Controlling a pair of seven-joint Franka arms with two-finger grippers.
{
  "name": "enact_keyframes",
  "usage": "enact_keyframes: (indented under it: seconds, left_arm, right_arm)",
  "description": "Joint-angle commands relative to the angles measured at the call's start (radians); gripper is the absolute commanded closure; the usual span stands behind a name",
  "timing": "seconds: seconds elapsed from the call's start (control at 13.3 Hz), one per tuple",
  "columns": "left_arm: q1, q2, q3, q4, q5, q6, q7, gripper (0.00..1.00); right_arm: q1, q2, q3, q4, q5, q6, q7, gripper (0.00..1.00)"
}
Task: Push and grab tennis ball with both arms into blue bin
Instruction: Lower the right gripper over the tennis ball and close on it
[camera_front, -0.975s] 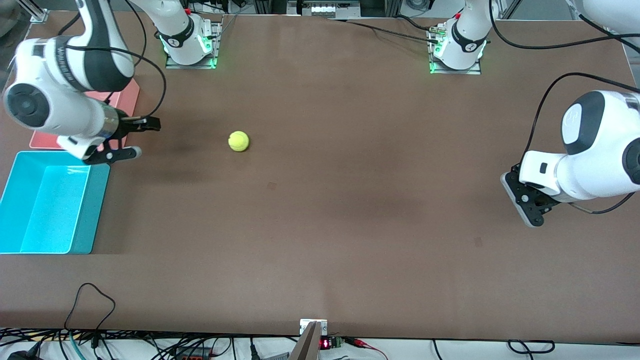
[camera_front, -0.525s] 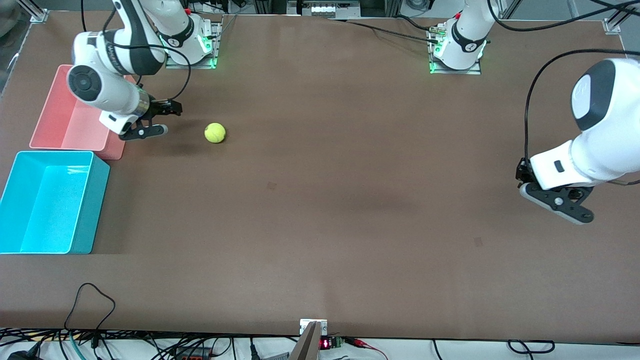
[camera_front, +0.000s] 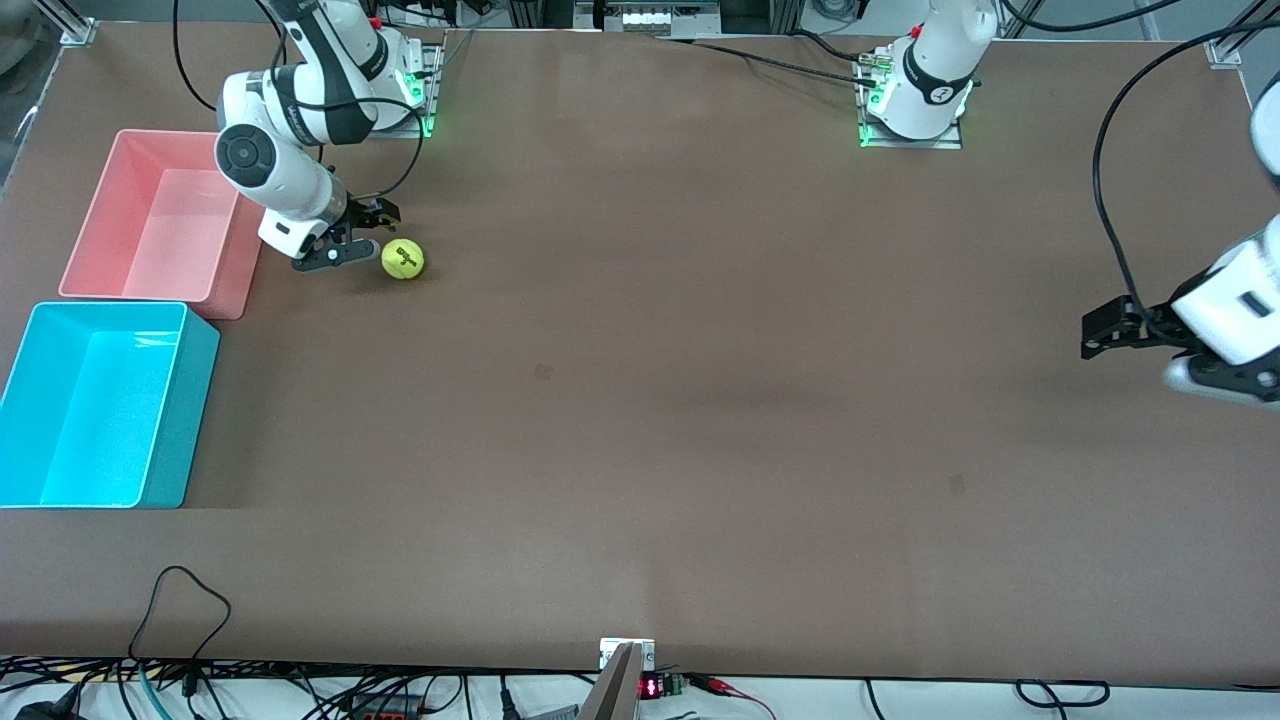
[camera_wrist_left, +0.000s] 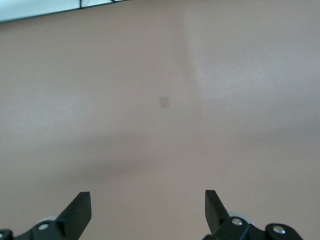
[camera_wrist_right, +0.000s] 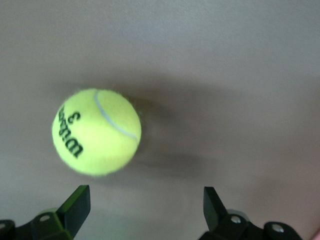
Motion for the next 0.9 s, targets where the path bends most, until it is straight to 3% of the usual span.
enact_keyframes:
  seconds: [0.0, 0.15, 0.45, 0.82]
  left_arm:
    - [0.006, -0.073, -0.002, -0.014, -0.035, -0.083, -0.098, 0.00]
    - [0.008, -0.111, -0.005, -0.052, -0.033, -0.097, -0.093, 0.00]
    - [0.006, -0.261, -0.028, -0.288, -0.033, 0.030, -0.099, 0.00]
    - [0.006, -0.260, -0.031, -0.287, -0.030, 0.013, -0.142, 0.00]
  right_arm:
    - [-0.005, 0.065, 0.021, 0.009, 0.005, 0.071, -0.012, 0.00]
    - [-0.005, 0.073, 0.023, 0.011, 0.003, 0.082, -0.012, 0.00]
    - [-0.005, 0.072, 0.023, 0.012, 0.003, 0.082, -0.012, 0.00]
    - [-0.004, 0.006, 0.078, 0.038, 0.002, 0.076, -0.011, 0.00]
